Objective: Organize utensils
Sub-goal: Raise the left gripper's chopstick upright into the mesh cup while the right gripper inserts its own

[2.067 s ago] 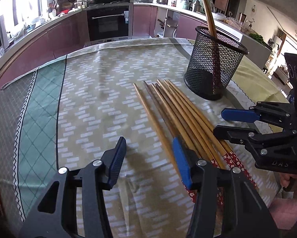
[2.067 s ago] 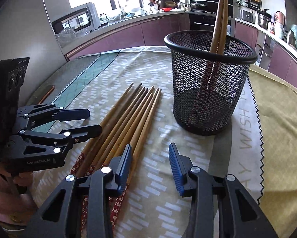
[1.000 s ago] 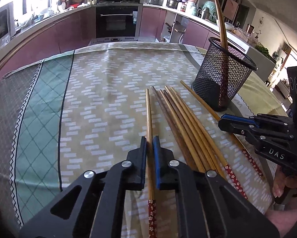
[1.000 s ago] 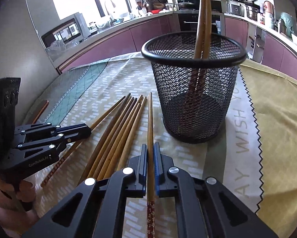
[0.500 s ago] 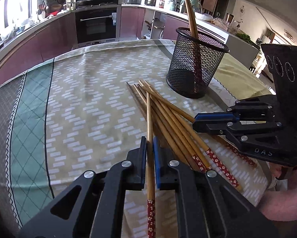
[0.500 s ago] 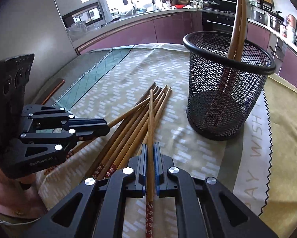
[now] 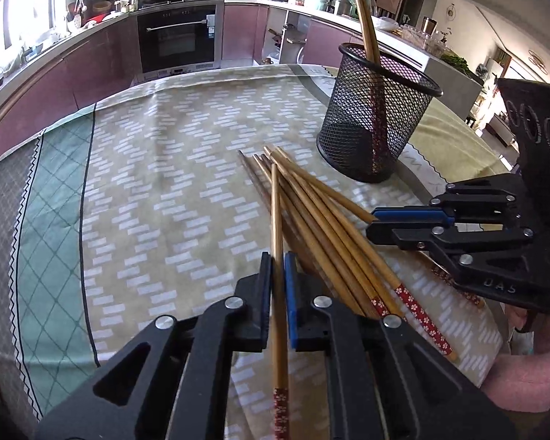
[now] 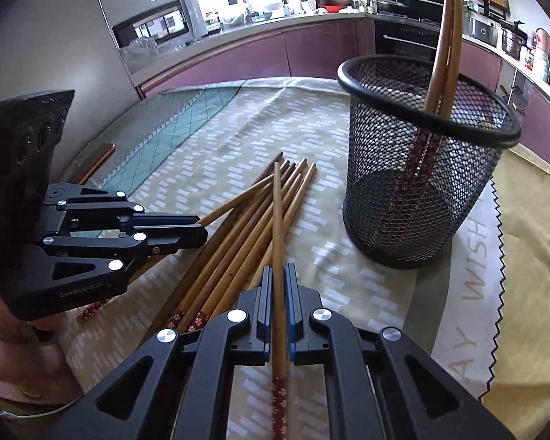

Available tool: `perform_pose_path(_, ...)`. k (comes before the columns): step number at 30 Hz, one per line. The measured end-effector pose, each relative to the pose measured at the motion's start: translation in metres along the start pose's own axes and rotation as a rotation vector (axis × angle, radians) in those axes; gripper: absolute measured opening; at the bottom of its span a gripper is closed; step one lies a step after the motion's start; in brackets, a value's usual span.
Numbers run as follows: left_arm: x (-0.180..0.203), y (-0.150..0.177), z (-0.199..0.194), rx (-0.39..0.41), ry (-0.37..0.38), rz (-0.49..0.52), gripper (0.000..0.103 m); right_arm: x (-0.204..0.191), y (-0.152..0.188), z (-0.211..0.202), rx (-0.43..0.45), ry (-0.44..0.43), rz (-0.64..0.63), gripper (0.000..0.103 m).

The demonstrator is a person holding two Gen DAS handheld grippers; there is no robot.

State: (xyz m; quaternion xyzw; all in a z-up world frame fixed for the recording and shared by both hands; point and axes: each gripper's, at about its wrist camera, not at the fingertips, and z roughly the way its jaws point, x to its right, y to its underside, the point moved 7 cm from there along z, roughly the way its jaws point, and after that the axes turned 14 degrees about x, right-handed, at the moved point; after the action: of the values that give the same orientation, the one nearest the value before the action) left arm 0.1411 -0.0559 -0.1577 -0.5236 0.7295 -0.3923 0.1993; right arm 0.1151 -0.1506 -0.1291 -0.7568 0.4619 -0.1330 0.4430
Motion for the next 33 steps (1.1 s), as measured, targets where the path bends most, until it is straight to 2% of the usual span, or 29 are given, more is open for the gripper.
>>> perform_pose_path(5,0.006,-0.019,-0.020,0.075,0.042,-0.019,0.008,0.002,-0.018,-0.028,0.091,-0.021,0.020,0.006)
perform_pose_path(14,0.017,-0.073,-0.072,0.242,0.146,-0.051,0.008,0.014,-0.051,-0.078,0.260,-0.029,0.067,0.006)
perform_pose_path(22,0.031,-0.106,-0.108,0.351,0.209,-0.037,0.008,0.028,-0.077,-0.105,0.361,-0.023,0.077,0.006)
perform_pose_path(33,0.042,-0.166,-0.106,0.453,0.229,-0.050,0.008,0.046,-0.126,-0.127,0.478,0.021,0.073,0.006)
